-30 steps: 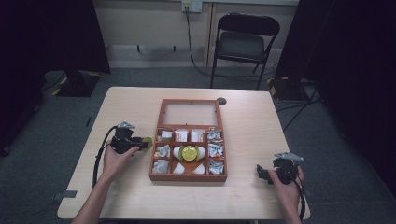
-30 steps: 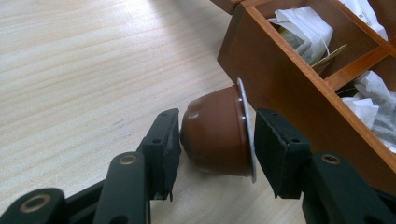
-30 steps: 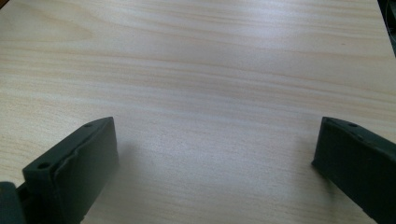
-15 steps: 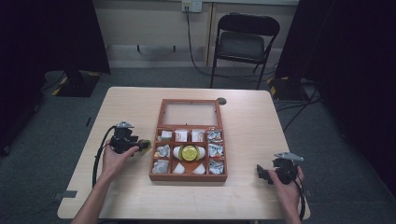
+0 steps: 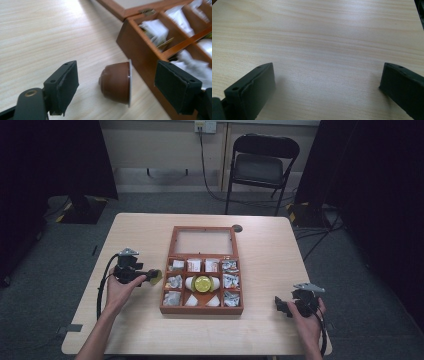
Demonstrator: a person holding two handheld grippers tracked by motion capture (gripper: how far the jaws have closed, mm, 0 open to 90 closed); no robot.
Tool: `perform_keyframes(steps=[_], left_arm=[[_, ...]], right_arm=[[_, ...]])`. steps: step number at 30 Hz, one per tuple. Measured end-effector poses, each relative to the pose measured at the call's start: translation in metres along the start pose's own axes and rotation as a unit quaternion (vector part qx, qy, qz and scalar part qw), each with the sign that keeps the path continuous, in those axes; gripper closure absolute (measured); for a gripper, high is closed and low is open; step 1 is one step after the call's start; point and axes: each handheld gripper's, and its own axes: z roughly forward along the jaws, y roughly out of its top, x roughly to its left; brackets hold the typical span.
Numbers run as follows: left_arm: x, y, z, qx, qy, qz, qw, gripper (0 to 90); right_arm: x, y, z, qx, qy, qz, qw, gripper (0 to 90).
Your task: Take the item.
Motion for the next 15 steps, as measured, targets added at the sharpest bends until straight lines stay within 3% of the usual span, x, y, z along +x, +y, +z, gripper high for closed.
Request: perform_keyframes(steps=[7, 15], left_arm=[[-0.009, -0.001, -0.015, -0.003, 0.021, 0.006, 0.9998, 19.4], [-0.003, -0.009, -0.038, -0.016, 0.027, -0.004, 0.9995, 17.8]], right_arm=[[0.000, 0.001, 0.001, 0.000, 0.000, 0.000, 1.0000, 0.0], [0.000, 0.001, 0.001, 0.000, 0.000, 0.000, 1.0000, 0.0]])
